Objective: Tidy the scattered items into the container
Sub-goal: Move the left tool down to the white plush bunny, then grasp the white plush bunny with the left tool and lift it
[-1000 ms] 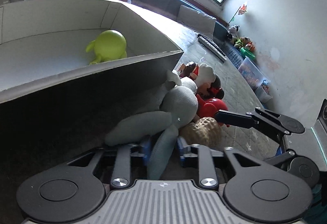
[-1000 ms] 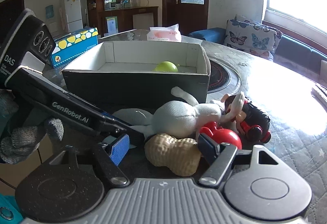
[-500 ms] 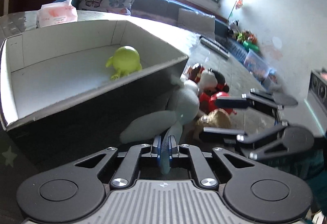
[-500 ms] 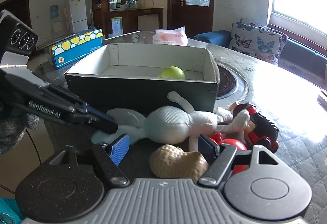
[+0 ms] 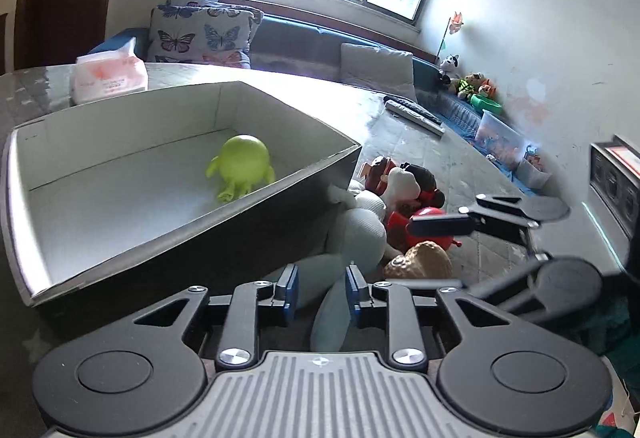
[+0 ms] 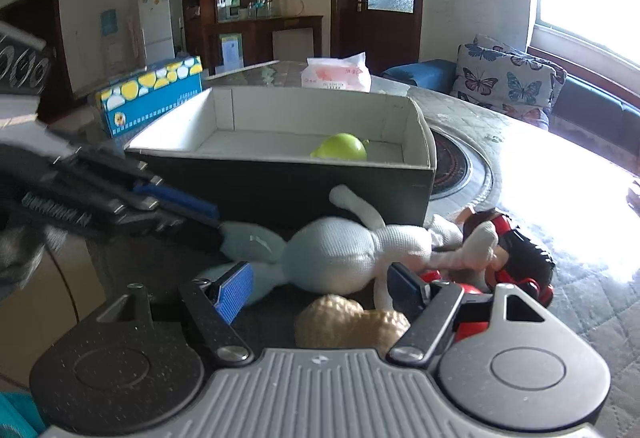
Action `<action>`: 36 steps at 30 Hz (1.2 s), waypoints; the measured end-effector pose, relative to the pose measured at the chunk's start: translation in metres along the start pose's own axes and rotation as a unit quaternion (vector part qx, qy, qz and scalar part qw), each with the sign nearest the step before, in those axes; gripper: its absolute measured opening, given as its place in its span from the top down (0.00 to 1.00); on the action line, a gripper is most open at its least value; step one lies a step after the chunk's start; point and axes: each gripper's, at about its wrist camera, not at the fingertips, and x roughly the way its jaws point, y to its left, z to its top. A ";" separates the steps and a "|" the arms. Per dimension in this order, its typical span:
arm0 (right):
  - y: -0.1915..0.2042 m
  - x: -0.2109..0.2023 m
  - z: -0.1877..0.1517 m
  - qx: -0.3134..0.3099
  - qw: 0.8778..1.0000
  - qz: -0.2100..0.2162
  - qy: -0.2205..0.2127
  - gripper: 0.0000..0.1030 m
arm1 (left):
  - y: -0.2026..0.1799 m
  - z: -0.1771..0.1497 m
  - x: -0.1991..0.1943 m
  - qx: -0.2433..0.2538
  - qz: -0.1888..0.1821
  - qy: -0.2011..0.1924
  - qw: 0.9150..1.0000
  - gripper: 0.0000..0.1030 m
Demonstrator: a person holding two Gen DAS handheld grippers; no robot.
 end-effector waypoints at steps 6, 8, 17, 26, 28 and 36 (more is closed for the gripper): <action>0.004 0.004 -0.007 -0.021 0.999 -0.025 0.006 0.26 | -0.010 0.008 0.022 0.022 -0.015 -0.003 1.000 0.71; 0.005 0.005 -0.008 -0.031 0.999 -0.036 0.007 0.26 | -0.013 0.007 0.025 0.034 -0.020 -0.004 0.999 0.70; -0.005 0.000 -0.019 -0.031 0.997 -0.069 0.015 0.26 | -0.011 -0.005 0.041 0.048 -0.026 0.021 0.998 0.71; -0.017 -0.006 -0.019 -0.017 0.995 -0.094 0.012 0.26 | -0.006 -0.015 0.030 0.054 -0.036 0.023 0.998 0.90; -0.020 -0.008 -0.018 -0.011 0.995 -0.095 0.008 0.26 | -0.004 -0.019 0.023 0.059 -0.034 0.027 0.997 0.90; -0.017 -0.011 -0.012 -0.013 0.997 -0.079 -0.003 0.26 | 0.009 -0.032 -0.010 0.058 -0.011 0.040 0.997 0.90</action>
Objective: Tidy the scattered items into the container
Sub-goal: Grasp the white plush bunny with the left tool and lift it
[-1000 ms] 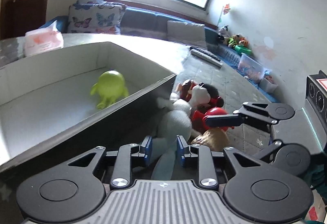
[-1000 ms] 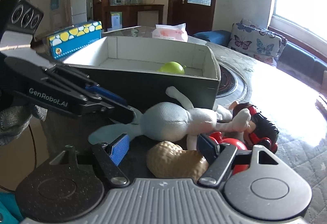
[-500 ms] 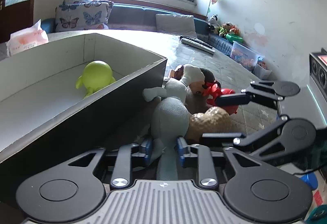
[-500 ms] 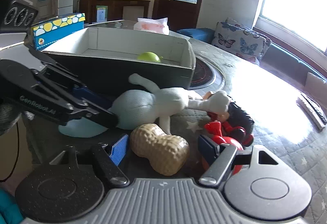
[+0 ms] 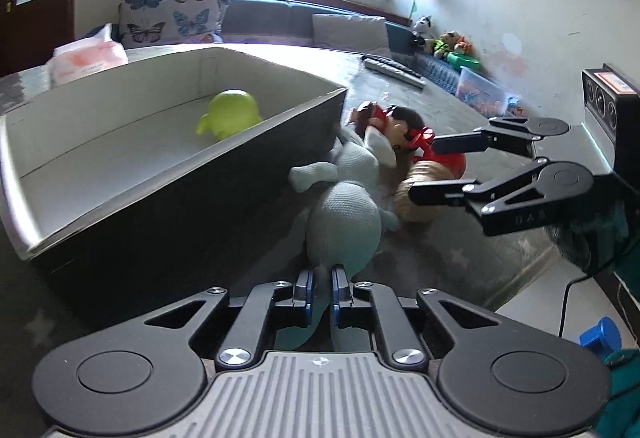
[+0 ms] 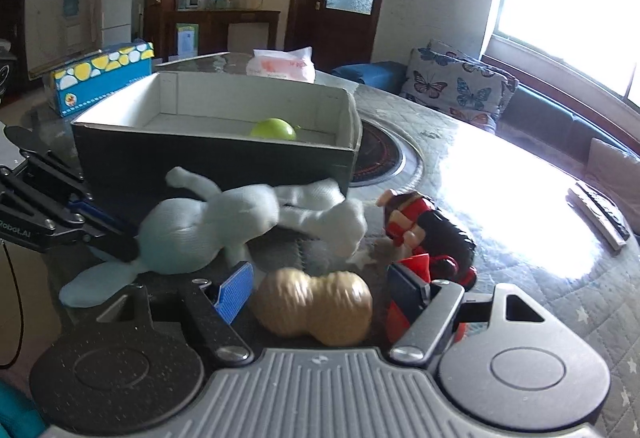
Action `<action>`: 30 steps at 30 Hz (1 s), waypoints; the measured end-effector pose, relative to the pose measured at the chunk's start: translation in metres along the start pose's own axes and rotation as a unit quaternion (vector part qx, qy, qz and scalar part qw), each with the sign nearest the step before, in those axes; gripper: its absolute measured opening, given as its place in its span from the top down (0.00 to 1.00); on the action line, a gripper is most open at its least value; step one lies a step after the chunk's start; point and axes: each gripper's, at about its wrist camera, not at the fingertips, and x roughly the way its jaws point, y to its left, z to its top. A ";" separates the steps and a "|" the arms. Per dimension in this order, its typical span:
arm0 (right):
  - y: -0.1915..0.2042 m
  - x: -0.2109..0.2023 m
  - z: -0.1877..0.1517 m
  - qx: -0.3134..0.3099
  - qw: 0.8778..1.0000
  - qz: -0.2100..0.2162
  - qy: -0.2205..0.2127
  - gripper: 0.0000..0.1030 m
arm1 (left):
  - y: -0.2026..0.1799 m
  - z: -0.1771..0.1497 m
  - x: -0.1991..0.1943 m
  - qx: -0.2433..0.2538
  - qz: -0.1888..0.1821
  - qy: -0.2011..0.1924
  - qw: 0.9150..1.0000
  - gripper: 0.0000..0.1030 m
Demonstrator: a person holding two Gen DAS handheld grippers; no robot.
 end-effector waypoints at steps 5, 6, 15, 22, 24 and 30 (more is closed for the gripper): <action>0.012 0.003 0.007 -0.008 1.000 0.028 -0.004 0.27 | 0.011 -0.008 -0.016 -0.018 0.013 0.003 1.000 0.87; 0.014 0.004 0.009 -0.007 0.999 0.035 -0.006 0.27 | 0.012 -0.009 -0.018 -0.024 0.015 0.001 1.000 0.87; 0.034 0.020 0.019 -0.016 0.995 0.099 0.002 0.28 | 0.012 -0.006 -0.026 -0.025 -0.002 -0.018 1.000 0.72; 0.034 0.024 0.024 -0.044 0.994 0.102 0.008 0.28 | 0.003 -0.007 -0.020 0.006 0.011 -0.015 1.000 0.72; 0.036 0.027 0.024 -0.059 0.993 0.103 0.012 0.27 | 0.003 -0.006 -0.016 0.008 0.014 -0.016 1.000 0.72; 0.041 0.034 0.027 -0.084 0.989 0.123 0.010 0.27 | 0.007 -0.005 -0.010 0.013 0.041 -0.015 0.999 0.72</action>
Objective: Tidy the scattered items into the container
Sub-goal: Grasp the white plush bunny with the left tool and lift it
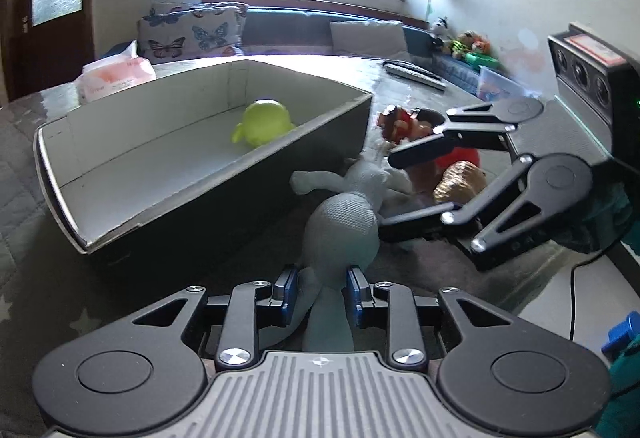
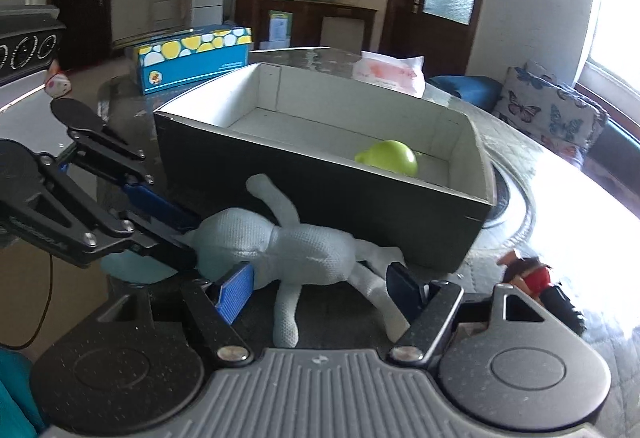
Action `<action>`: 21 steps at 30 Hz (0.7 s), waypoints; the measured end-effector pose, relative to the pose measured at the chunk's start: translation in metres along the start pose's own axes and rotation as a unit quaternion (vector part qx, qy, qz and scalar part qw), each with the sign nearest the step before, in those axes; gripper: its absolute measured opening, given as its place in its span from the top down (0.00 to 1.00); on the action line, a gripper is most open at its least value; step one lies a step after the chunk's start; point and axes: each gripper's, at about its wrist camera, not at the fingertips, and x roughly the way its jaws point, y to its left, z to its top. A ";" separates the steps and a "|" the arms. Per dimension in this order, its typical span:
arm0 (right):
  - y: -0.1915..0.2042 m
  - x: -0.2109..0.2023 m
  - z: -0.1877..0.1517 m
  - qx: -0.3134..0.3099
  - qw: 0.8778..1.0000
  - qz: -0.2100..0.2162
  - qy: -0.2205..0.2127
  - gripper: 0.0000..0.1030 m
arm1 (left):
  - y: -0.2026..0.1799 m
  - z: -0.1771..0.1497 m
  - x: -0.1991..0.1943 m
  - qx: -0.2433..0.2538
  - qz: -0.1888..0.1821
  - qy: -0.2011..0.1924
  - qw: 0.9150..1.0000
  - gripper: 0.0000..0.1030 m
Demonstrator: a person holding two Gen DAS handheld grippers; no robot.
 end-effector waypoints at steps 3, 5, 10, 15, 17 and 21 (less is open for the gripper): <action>0.005 0.003 0.002 -0.017 1.000 0.014 0.002 0.27 | 0.010 -0.001 -0.002 -0.017 0.007 0.003 1.000 0.72; 0.010 0.003 0.003 -0.038 0.999 0.021 0.000 0.25 | 0.015 -0.002 -0.004 -0.020 0.012 0.005 1.000 0.72; 0.015 0.008 0.011 -0.072 0.997 0.022 -0.007 0.14 | 0.020 -0.004 -0.008 -0.024 0.019 0.003 1.000 0.73; 0.018 0.022 0.013 -0.088 0.995 0.040 0.007 0.14 | 0.019 -0.004 -0.013 -0.023 0.011 -0.007 1.000 0.72; 0.022 0.024 0.010 -0.092 0.995 0.044 0.015 0.14 | 0.019 -0.004 -0.015 -0.025 0.007 -0.011 1.000 0.72; 0.030 0.020 0.001 -0.086 0.994 0.057 0.033 0.16 | 0.016 -0.003 -0.016 -0.021 0.005 -0.019 1.000 0.70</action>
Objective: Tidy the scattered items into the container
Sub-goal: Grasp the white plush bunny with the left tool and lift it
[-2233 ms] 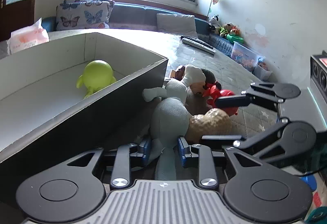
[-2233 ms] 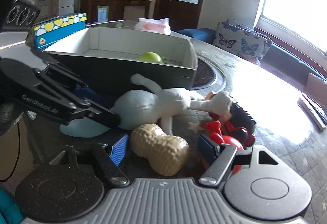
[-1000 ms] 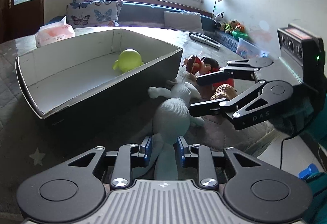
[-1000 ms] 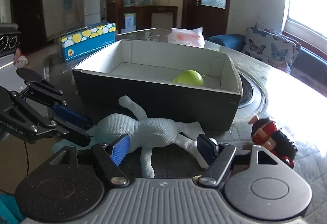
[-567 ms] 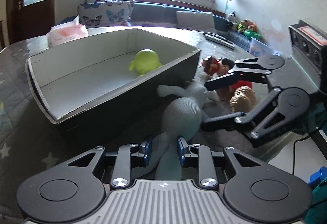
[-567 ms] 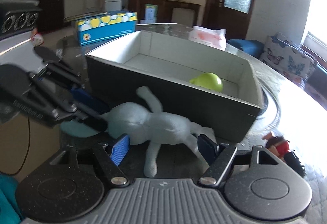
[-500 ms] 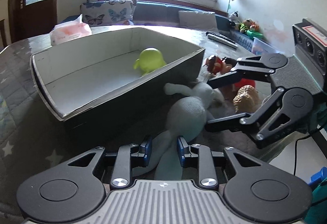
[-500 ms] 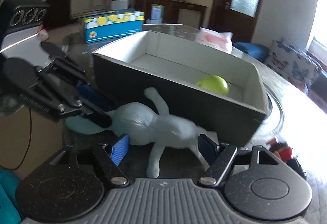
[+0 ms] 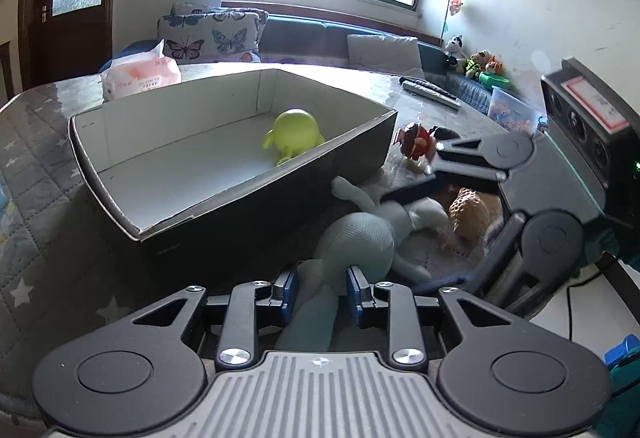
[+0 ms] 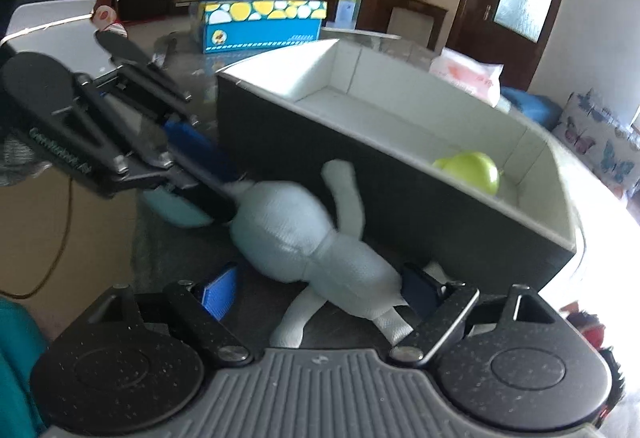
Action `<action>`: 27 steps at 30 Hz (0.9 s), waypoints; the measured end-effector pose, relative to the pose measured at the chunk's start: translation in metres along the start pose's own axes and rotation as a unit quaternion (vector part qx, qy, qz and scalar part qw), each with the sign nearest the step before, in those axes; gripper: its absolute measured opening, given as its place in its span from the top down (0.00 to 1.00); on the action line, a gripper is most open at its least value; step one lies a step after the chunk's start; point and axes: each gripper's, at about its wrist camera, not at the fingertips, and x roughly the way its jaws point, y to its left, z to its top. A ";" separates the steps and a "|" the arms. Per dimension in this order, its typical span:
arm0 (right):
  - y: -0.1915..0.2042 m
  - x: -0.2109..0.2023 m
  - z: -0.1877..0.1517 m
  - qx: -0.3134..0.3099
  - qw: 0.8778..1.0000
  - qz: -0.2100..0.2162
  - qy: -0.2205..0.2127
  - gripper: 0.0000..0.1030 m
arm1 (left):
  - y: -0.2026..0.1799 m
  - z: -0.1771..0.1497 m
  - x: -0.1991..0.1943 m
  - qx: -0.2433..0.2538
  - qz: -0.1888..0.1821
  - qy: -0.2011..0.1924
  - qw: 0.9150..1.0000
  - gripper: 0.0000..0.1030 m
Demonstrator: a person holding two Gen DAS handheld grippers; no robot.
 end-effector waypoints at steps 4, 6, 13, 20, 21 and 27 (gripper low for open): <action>-0.001 -0.011 -0.006 0.016 1.000 0.008 0.002 0.23 | 0.002 0.000 -0.001 -0.005 -0.002 -0.004 1.000 0.70; -0.003 -0.015 -0.007 0.025 1.000 0.014 0.001 0.26 | 0.005 0.000 -0.004 -0.023 -0.007 -0.007 1.000 0.70; 0.004 -0.022 -0.007 0.019 0.999 0.027 0.003 0.28 | 0.018 -0.005 -0.008 -0.074 -0.009 -0.009 0.997 0.69; 0.003 -0.013 0.003 0.014 1.000 -0.001 -0.024 0.28 | 0.024 -0.009 -0.003 -0.103 -0.019 0.006 0.994 0.69; 0.003 -0.010 0.005 0.013 1.000 -0.001 -0.023 0.28 | 0.025 -0.011 -0.002 -0.103 -0.022 0.009 0.994 0.69; 0.008 0.000 0.004 0.009 1.000 -0.010 -0.019 0.35 | 0.028 -0.015 -0.002 -0.119 -0.036 0.007 0.992 0.71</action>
